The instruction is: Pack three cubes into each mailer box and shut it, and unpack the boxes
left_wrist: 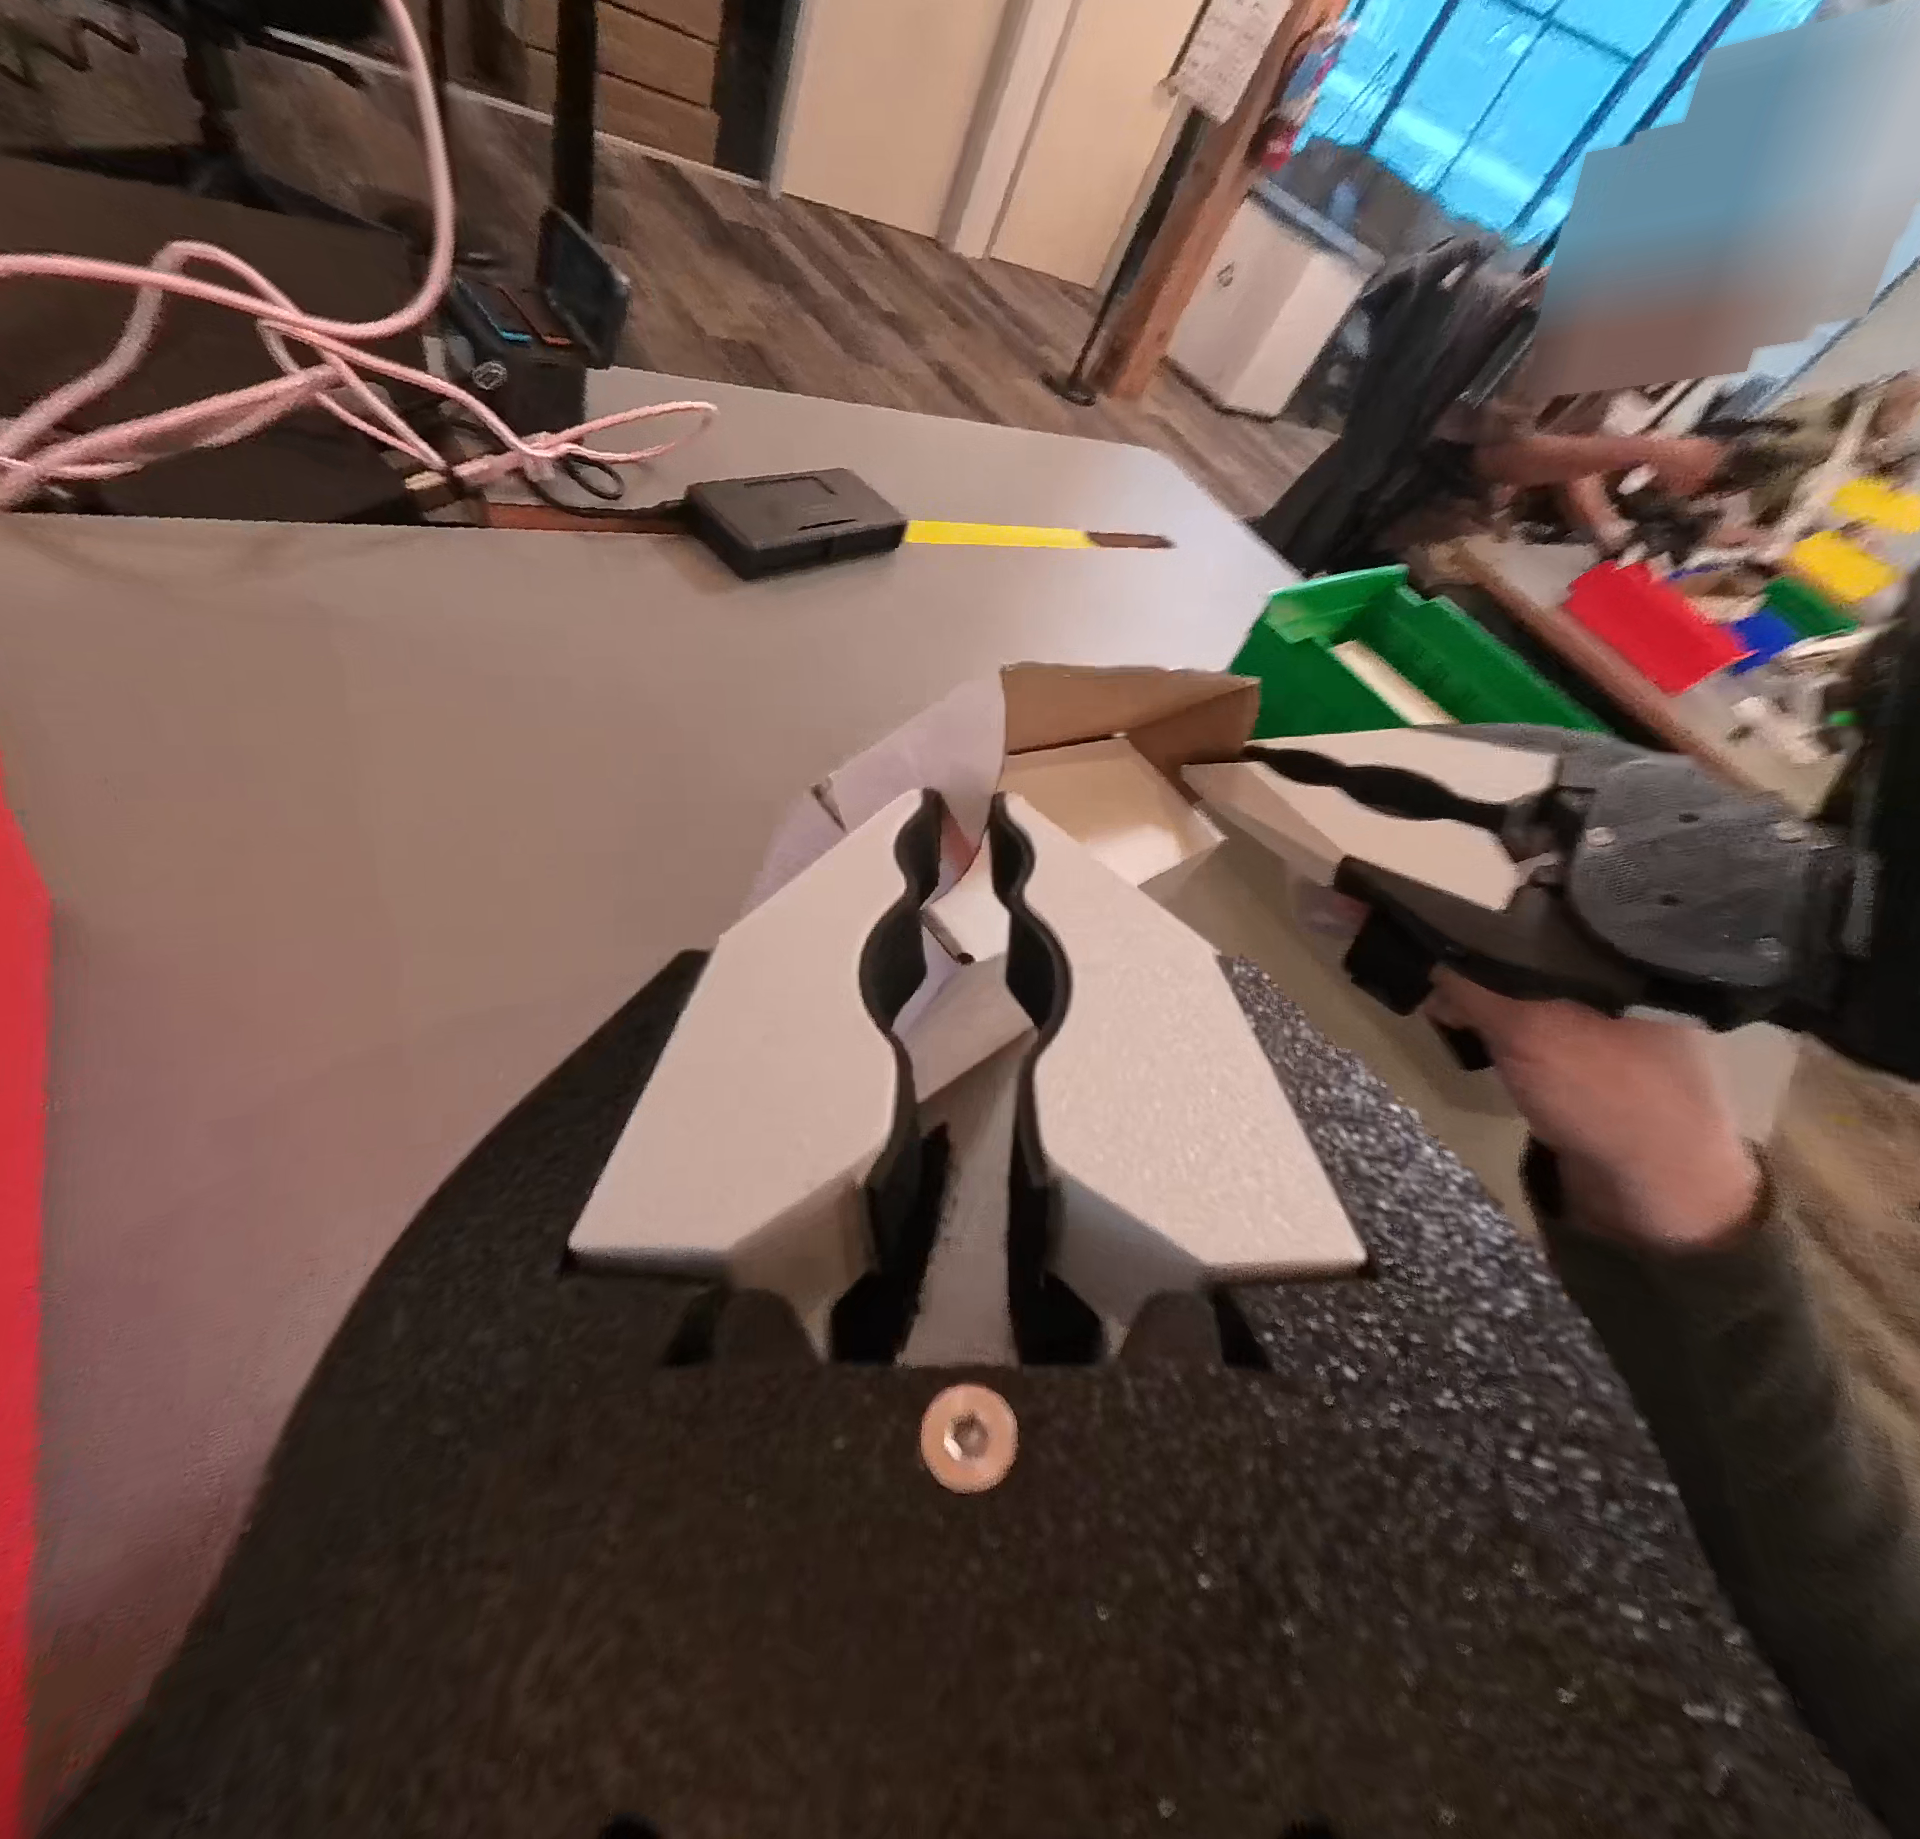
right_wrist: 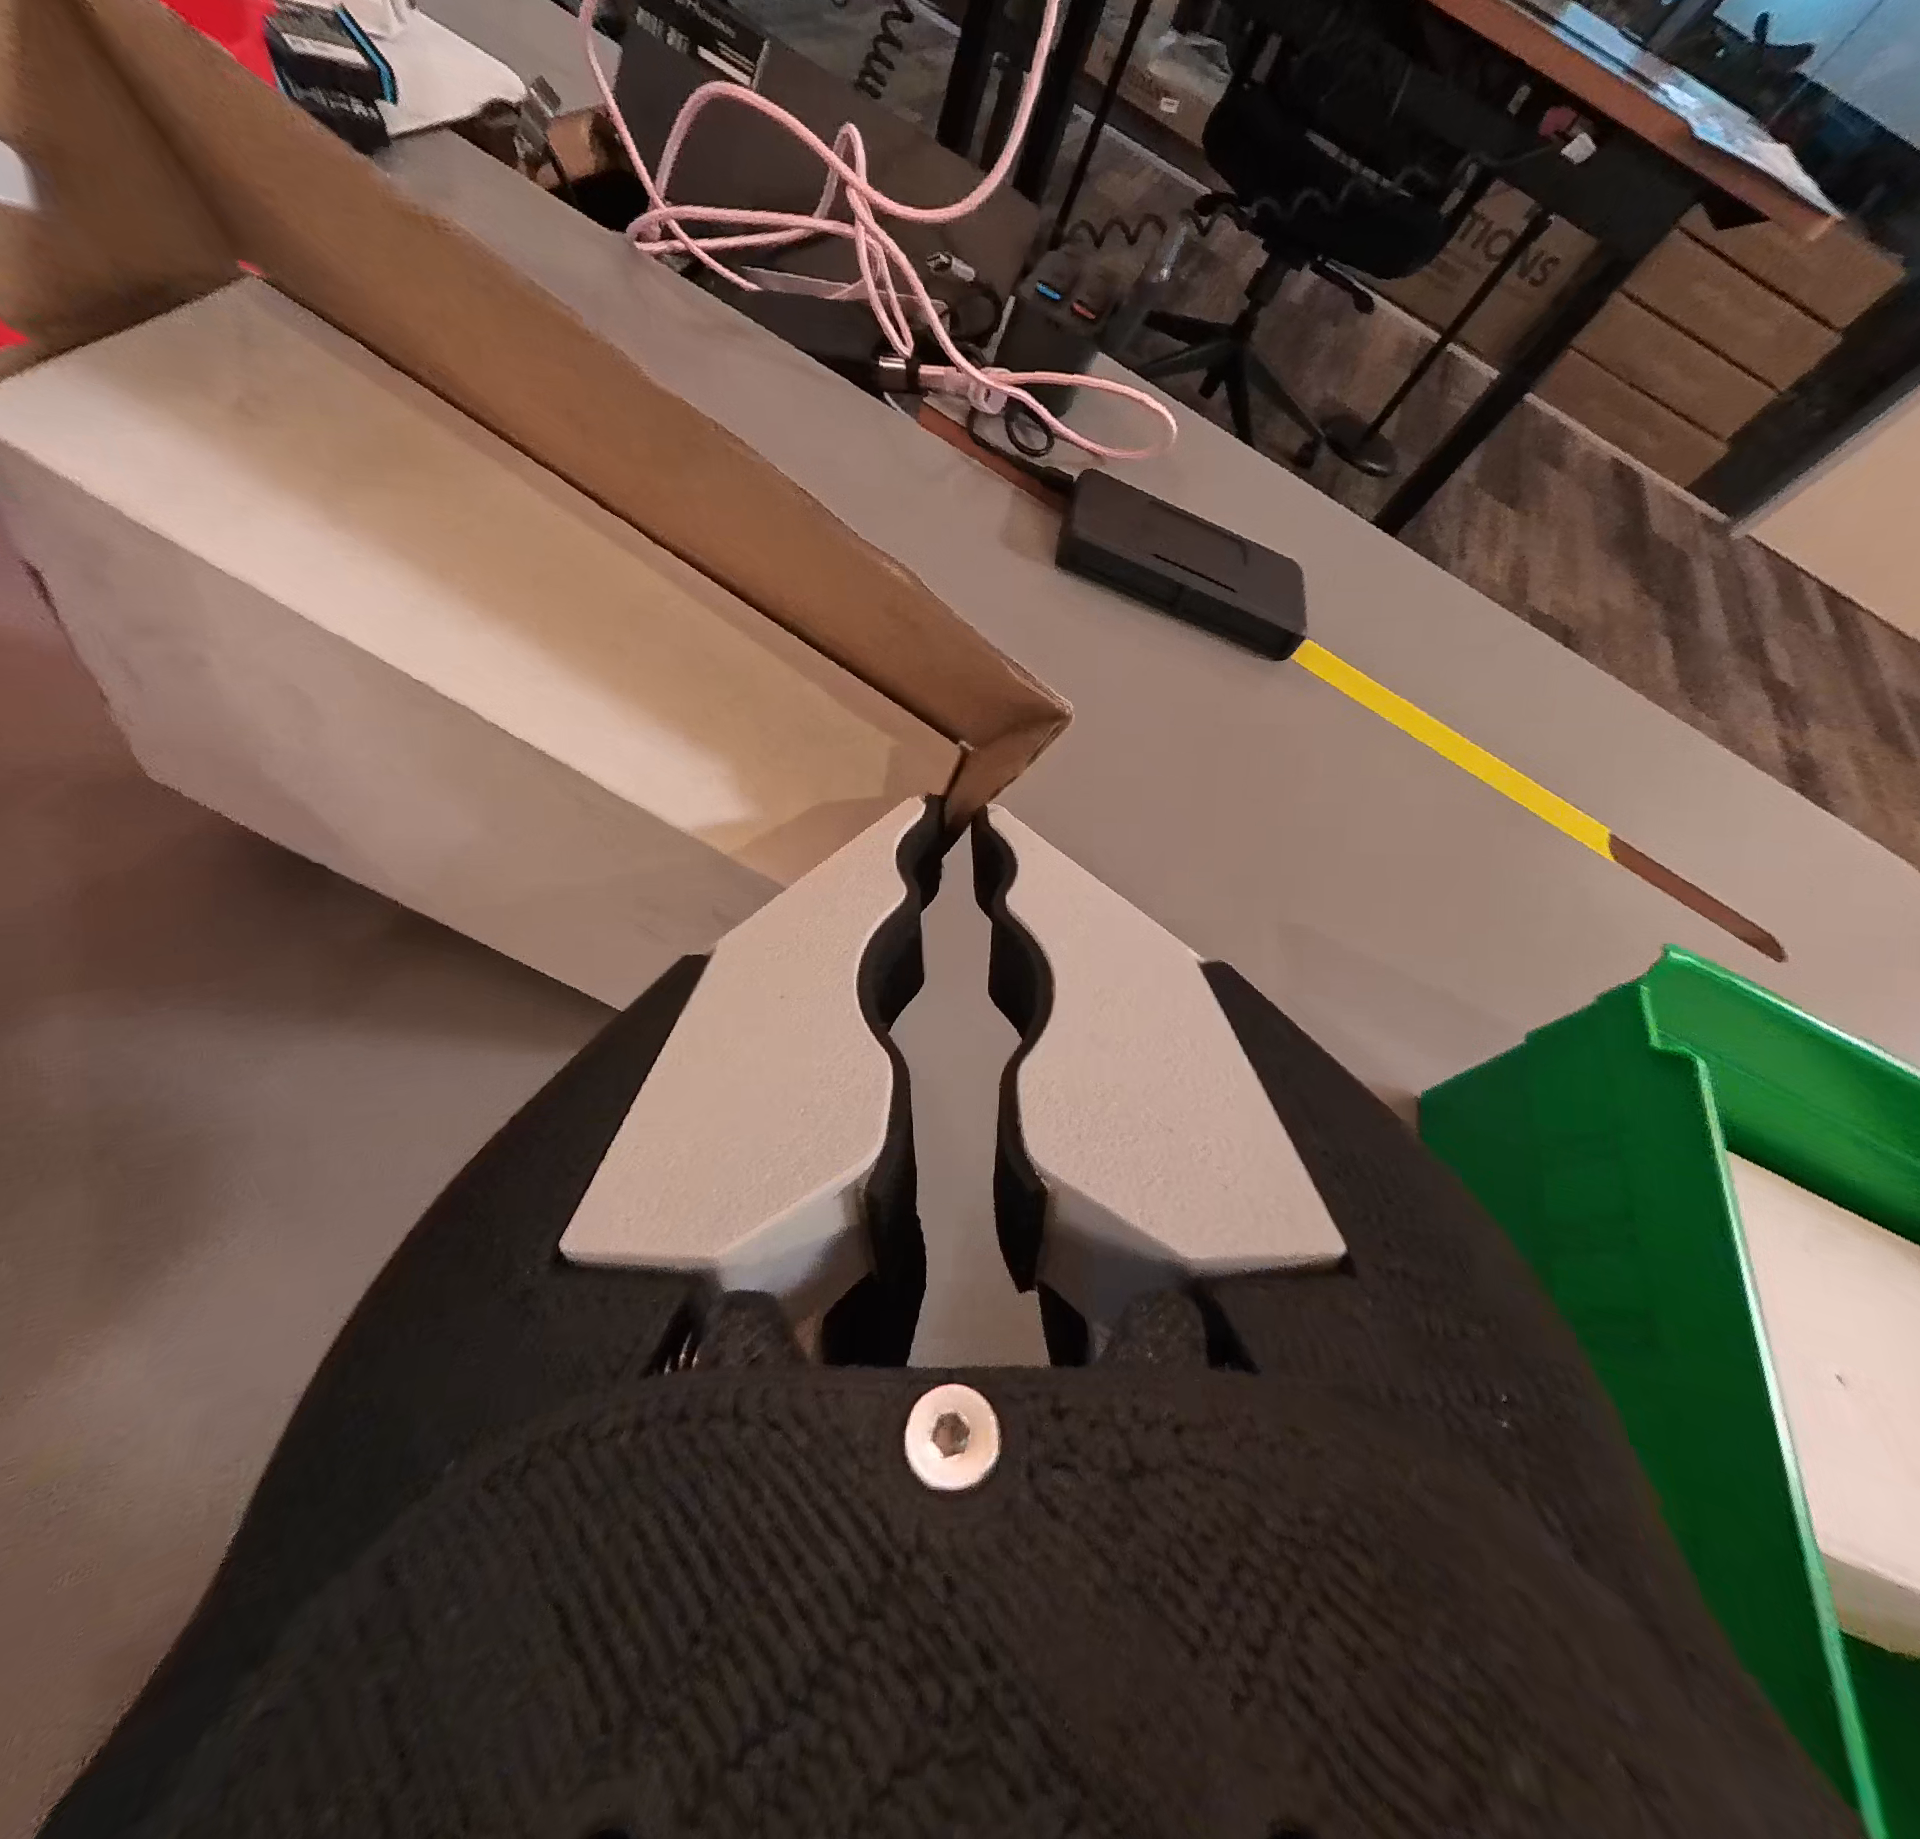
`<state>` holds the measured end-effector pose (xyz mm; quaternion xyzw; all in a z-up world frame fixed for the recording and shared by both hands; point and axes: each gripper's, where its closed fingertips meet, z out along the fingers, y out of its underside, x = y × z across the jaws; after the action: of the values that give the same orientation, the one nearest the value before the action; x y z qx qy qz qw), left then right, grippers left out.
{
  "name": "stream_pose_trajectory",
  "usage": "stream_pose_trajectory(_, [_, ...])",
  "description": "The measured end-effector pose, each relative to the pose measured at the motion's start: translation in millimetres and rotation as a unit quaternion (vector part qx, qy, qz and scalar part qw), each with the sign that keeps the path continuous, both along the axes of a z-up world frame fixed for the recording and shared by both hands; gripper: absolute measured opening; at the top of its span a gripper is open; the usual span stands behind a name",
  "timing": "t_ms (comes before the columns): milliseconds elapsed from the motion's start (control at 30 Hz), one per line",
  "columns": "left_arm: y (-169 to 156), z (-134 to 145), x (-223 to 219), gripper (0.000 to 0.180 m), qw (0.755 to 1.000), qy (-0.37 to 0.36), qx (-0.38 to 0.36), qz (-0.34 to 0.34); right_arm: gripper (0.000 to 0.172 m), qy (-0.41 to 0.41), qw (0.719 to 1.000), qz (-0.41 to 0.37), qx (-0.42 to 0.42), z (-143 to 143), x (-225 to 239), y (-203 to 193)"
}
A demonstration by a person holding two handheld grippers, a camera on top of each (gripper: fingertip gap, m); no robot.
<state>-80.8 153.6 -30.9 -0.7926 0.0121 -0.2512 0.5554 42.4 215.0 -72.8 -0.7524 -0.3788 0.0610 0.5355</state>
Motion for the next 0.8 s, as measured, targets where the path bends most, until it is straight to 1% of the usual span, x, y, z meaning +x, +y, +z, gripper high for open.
stream_pose_trajectory(33, [-1, 0, 0, 0.008, 1.000, -0.013, 0.000, -0.004, 0.003, 0.001, 1.000, 0.001, 0.000, 0, 0, 0])
stream_pose_trajectory(200, [-1, -2, -6, 0.008, 0.997, -0.074, 0.008, -0.008, 0.003, -0.002, 1.000, 0.009, 0.006, 0, -3, -1])
stream_pose_trajectory(267, [0, -6, -11, 0.008, 0.997, -0.072, 0.009, 0.001, 0.004, 0.003, 1.000, 0.021, 0.006, 1, -6, -4])
stream_pose_trajectory(433, [-3, -17, -23, 0.006, 0.999, -0.037, 0.004, 0.024, 0.003, 0.024, 0.998, 0.050, 0.000, 1, -15, -8])
stream_pose_trajectory(533, [-5, -21, -26, 0.005, 0.999, -0.017, 0.001, 0.034, 0.004, 0.051, 0.996, 0.066, -0.021, 1, -18, -11])
stream_pose_trajectory(667, [-7, -10, -19, 0.007, 0.998, -0.065, 0.014, 0.021, 0.003, 0.052, 0.996, 0.060, -0.027, -1, -14, -9])
stream_pose_trajectory(800, [-7, -7, -23, 0.007, 0.997, -0.064, 0.018, 0.026, 0.004, 0.037, 0.997, 0.063, -0.010, 0, -17, -11])
